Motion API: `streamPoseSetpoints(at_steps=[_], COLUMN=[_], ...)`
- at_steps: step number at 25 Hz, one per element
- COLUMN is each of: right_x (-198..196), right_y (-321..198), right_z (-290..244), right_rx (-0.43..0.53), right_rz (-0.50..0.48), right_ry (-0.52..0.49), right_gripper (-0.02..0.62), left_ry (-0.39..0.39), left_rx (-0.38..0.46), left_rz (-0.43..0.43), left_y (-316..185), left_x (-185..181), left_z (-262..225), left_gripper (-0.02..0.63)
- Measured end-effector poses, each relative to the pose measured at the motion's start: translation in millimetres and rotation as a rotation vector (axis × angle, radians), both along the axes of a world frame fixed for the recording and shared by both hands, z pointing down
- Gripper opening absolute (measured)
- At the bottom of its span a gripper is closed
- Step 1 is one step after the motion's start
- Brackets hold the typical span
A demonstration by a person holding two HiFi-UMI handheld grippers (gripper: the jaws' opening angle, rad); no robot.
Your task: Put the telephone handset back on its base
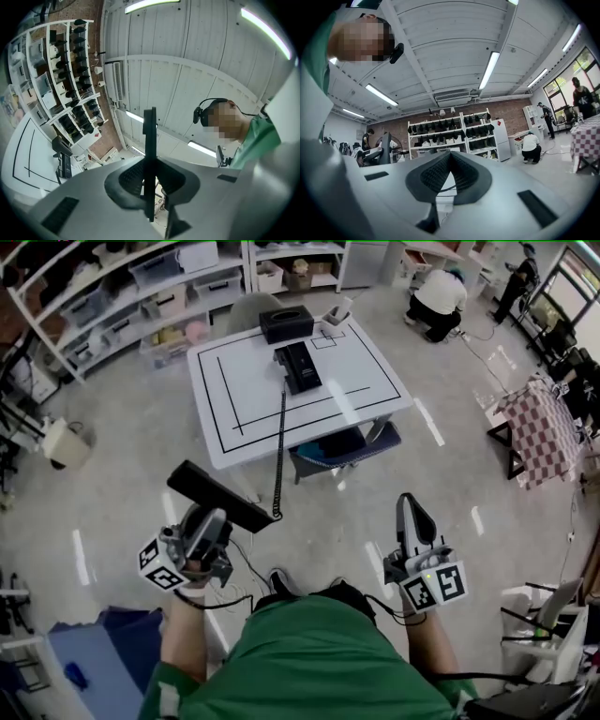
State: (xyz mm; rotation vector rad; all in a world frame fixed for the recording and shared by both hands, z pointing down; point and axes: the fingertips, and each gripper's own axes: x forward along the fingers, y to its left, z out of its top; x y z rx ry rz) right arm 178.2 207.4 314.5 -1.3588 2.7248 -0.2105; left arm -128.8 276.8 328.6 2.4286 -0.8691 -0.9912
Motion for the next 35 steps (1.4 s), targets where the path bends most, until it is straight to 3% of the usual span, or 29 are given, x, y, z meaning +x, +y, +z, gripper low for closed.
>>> streamPoseSetpoints(at_steps=[9,18,25,35], right_x=[-28,-37,-34,-17], right_y=[-11,-102,-182,-257], right_z=[-2,10,12,25], right_rx=[0.0,0.028,0.039,-0.009], right_rz=[0.056,-0.002,-0.068,-0.14], right_ry=[0.038,0.003,-0.032,-0.062], right_gripper=[0.021,0.021,0.022,0.021], left_ry=[0.029,-0.012,-0.046,-0.067], left_rx=[-0.034,-0.067,-0.018,-0.074], left_rz=[0.0,-0.08,-0.093,-0.122], left_y=[-20,-72,-131,-196], left_x=[-38,-48,-34,3], left_z=[11,22,2,1], left_gripper=[0.081,0.081,0.081,0.08])
